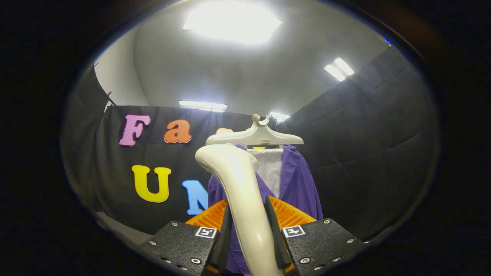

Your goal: Iron the clothes twice with a garment steamer, once on the left side and once on the right side.

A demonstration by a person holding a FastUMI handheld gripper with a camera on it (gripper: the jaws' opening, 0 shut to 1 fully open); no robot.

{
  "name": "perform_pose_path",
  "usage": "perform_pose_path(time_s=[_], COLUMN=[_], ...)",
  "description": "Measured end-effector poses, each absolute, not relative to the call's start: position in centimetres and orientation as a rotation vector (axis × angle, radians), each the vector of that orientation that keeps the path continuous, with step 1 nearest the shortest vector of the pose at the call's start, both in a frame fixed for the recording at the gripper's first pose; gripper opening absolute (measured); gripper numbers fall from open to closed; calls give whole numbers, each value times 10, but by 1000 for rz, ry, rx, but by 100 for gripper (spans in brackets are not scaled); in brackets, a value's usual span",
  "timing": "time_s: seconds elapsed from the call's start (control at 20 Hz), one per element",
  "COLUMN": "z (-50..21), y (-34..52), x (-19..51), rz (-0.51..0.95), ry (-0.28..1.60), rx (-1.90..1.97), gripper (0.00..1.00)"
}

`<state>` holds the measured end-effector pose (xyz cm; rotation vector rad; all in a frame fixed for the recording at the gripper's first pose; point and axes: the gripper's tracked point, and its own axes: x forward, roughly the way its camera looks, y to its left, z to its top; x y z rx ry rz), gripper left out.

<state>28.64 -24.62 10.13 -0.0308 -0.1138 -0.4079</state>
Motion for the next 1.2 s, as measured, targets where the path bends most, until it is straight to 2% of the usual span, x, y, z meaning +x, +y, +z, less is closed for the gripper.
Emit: perform_pose_path(time_s=[0.5, 1.2], z=[52, -47], y=[-278, -278], x=[344, 304], rz=[-438, -465], ry=[-12, 126], rx=[-68, -85], gripper=[47, 48])
